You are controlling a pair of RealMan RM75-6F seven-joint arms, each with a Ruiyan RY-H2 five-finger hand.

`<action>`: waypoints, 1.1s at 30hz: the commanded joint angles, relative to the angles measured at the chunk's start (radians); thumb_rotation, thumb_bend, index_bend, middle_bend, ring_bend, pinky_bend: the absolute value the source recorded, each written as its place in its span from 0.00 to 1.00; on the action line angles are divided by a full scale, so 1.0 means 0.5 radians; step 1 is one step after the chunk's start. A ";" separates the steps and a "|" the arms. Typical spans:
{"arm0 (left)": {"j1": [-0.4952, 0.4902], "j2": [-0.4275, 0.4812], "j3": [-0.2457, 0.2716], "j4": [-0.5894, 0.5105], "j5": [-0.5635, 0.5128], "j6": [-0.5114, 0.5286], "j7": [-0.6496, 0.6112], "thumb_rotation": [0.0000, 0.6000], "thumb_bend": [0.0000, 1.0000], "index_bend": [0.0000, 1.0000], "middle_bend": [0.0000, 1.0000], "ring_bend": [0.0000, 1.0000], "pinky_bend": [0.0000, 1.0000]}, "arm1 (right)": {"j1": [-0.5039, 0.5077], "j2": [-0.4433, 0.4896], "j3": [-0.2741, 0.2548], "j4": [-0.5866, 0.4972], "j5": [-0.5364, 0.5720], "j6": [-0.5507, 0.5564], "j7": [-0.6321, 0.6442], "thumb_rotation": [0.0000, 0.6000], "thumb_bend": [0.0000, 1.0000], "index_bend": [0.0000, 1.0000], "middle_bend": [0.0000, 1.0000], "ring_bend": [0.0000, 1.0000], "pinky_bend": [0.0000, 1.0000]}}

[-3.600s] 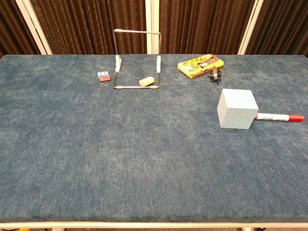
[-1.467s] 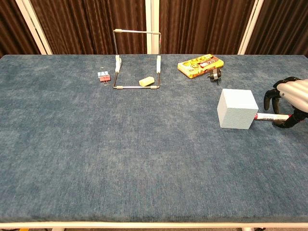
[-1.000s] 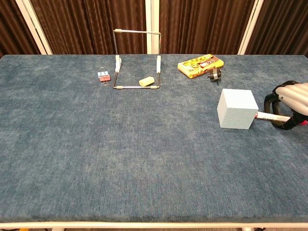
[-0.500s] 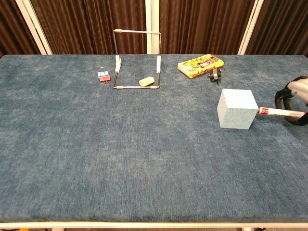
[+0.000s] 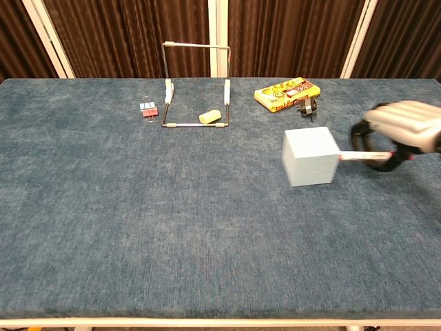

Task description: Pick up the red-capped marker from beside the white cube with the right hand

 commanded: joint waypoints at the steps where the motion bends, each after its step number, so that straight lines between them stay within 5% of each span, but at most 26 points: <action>1: 0.003 -0.003 0.001 0.005 -0.001 0.001 -0.007 1.00 0.26 0.19 0.12 0.09 0.11 | 0.076 -0.066 0.033 0.002 0.005 -0.056 -0.038 1.00 0.50 0.59 0.61 0.19 0.11; 13: 0.022 0.013 0.008 -0.014 -0.001 0.019 -0.001 1.00 0.26 0.19 0.12 0.09 0.11 | 0.379 -0.316 0.143 0.008 0.112 -0.224 -0.217 1.00 0.50 0.59 0.61 0.19 0.11; 26: 0.013 0.013 0.011 -0.030 0.019 0.011 0.010 1.00 0.26 0.19 0.12 0.09 0.11 | 0.250 -0.043 -0.031 -0.235 0.095 -0.114 -0.217 1.00 0.50 0.59 0.61 0.19 0.11; 33: 0.014 0.022 0.015 -0.038 0.031 0.016 0.012 1.00 0.26 0.19 0.12 0.09 0.11 | 0.305 -0.057 0.004 -0.173 0.096 -0.136 -0.176 1.00 0.50 0.59 0.61 0.19 0.11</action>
